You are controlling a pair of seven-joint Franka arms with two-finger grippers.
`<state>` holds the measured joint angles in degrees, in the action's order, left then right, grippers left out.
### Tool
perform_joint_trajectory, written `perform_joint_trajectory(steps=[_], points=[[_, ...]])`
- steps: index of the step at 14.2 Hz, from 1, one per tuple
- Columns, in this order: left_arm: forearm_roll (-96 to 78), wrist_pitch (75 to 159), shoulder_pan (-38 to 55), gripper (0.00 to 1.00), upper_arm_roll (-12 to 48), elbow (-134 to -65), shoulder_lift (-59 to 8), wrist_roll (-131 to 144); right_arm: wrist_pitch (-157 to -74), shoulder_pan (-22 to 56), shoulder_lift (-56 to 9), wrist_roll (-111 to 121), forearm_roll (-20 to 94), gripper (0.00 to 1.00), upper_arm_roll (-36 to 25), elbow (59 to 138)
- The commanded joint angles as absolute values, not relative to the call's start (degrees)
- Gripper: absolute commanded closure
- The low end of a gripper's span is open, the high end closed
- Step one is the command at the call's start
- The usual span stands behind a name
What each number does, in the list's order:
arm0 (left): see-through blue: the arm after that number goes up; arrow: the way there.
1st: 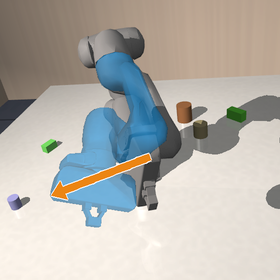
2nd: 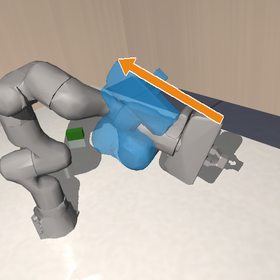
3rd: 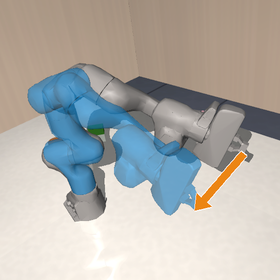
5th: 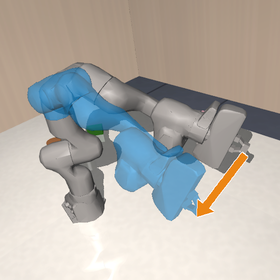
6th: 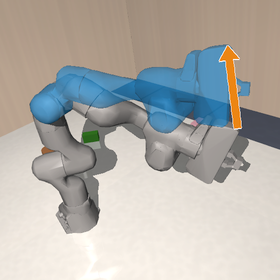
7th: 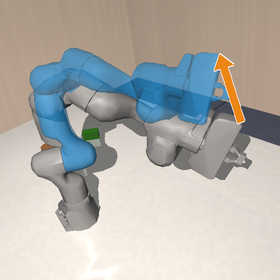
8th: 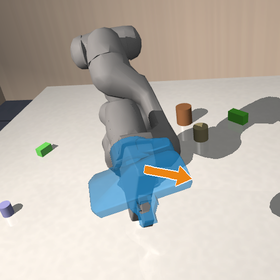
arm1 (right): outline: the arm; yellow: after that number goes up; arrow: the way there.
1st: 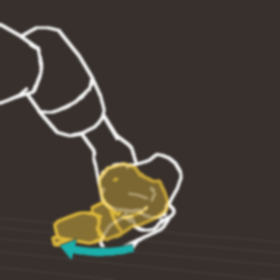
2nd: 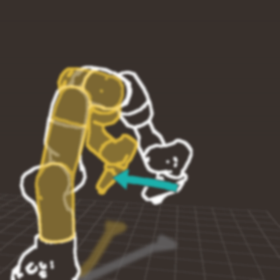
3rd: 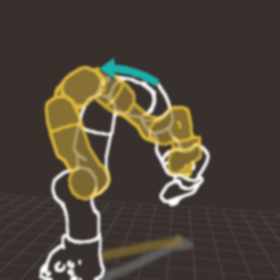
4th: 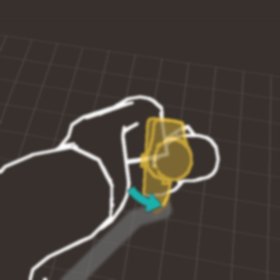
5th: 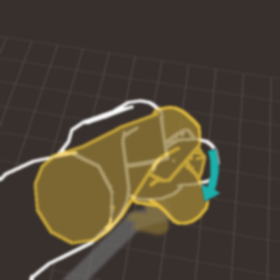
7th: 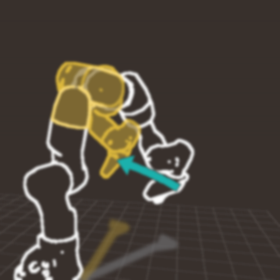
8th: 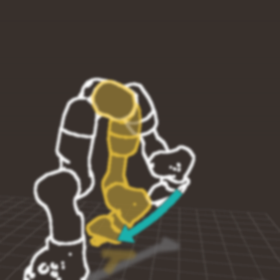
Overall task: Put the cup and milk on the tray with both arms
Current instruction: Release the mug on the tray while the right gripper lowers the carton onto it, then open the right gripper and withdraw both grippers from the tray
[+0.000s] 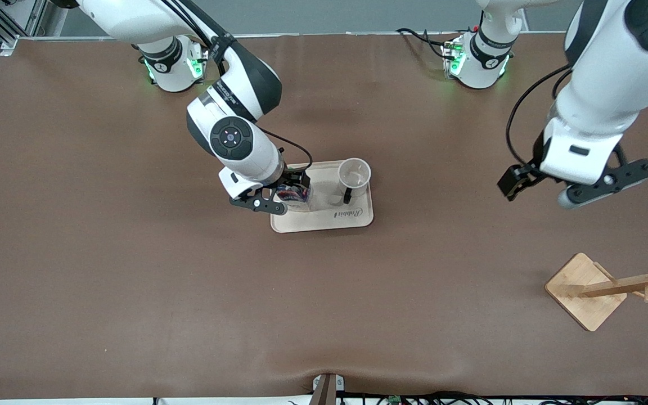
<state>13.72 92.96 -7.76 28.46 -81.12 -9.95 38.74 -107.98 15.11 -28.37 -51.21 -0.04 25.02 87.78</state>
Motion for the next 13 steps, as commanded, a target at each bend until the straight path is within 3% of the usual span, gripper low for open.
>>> perform_joint_trajectory(steps=[1, 3, 7, 13], points=[[9.8, 92.1, -12.2, 0.0, 28.3, -82.6, -5.9, 30.4, -98.4, 14.0, -28.7, -51.5, -0.4, 0.0, 25.3, 79.1], [8.8, 91.7, -11.3, 0.0, 24.1, -83.4, -3.0, 20.0, -90.1, 12.7, -28.5, -51.3, -0.5, 0.0, 25.4, 73.3], [1.9, 85.4, -1.9, 0.0, 8.3, -84.5, 1.0, 11.7, -78.3, 8.4, -26.3, -51.4, -1.3, 0.0, 24.8, 66.9], [1.1, 85.5, 0.5, 0.0, 5.5, -91.1, 6.6, 11.6, -77.3, -0.3, -16.6, -35.5, -5.1, 0.0, 25.3, 69.0]])
